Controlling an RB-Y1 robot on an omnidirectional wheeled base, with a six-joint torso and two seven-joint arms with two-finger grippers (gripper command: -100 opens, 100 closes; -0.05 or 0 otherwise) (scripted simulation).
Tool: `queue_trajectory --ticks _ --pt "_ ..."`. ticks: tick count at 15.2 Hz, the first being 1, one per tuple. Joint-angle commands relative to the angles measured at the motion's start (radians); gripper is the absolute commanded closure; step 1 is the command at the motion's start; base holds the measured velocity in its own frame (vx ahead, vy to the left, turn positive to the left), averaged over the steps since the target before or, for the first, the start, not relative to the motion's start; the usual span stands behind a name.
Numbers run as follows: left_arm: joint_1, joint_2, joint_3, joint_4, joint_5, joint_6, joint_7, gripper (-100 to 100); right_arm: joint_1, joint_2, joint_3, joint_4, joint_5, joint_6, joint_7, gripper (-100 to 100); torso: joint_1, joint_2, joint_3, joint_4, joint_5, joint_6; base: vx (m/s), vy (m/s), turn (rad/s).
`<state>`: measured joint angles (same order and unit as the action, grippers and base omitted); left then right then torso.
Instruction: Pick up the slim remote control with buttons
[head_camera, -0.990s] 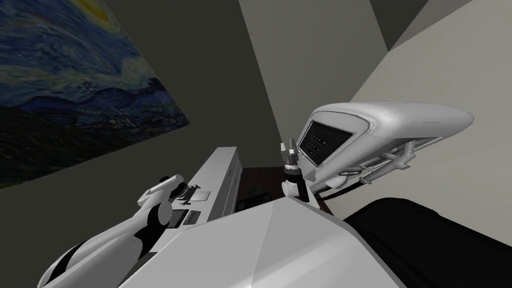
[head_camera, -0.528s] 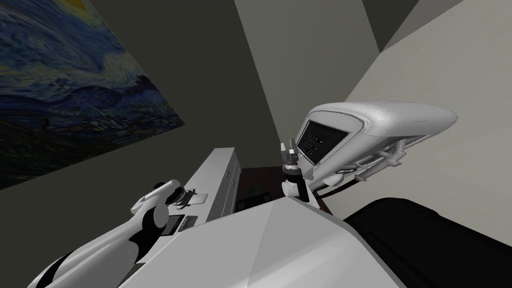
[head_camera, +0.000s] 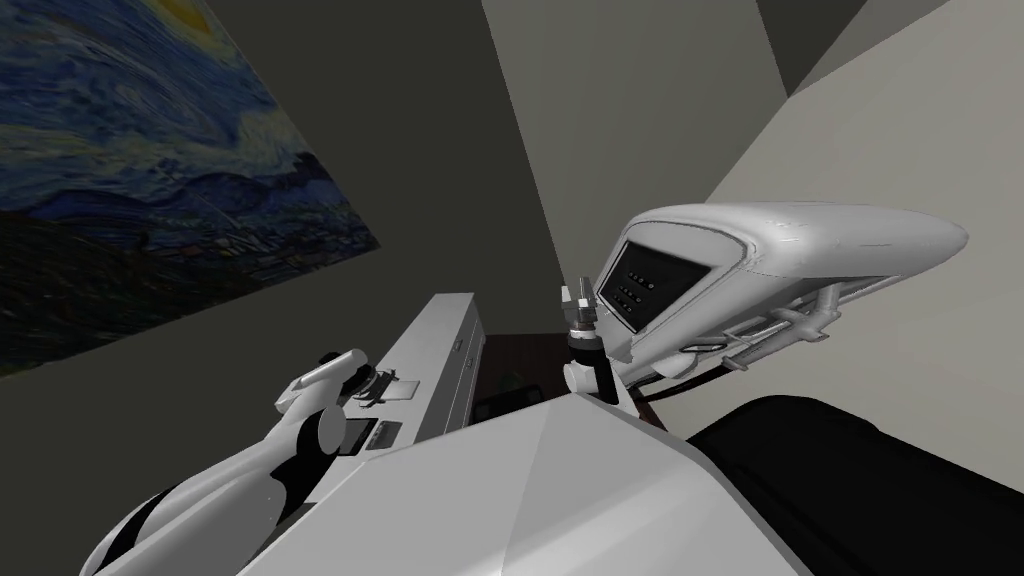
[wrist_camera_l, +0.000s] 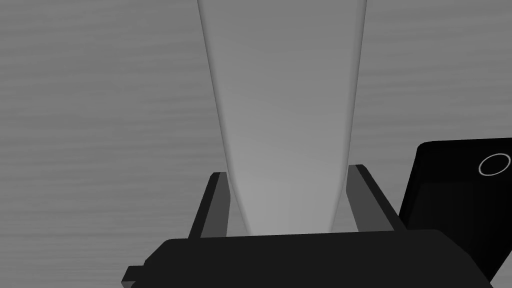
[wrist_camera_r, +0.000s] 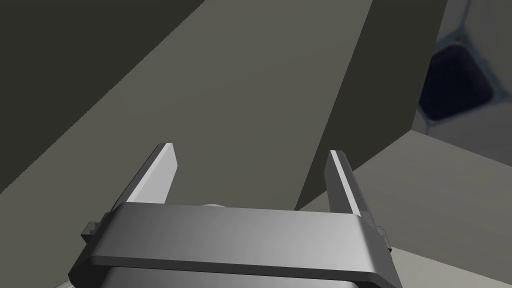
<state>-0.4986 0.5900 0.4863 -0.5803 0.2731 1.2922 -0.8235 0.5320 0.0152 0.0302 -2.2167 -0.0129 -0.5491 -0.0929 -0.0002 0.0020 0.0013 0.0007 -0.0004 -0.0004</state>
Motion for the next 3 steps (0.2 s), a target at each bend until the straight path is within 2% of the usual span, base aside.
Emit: queue_trajectory --ticks 1,3 --pt "-0.025 0.010 -0.009 0.044 0.001 -0.016 -0.004 100 0.000 0.000 0.000 0.000 0.000 0.000 0.000 0 0.000 0.000 0.000 0.000 0.000 0.000 -0.015 0.007 0.002" --pt "-0.018 0.007 -0.007 0.030 0.001 -0.007 0.000 100 0.000 0.000 0.000 0.000 0.000 0.000 0.000 0 0.000 -0.001 -0.001 0.000 0.000 0.000 -0.004 0.002 -0.004"
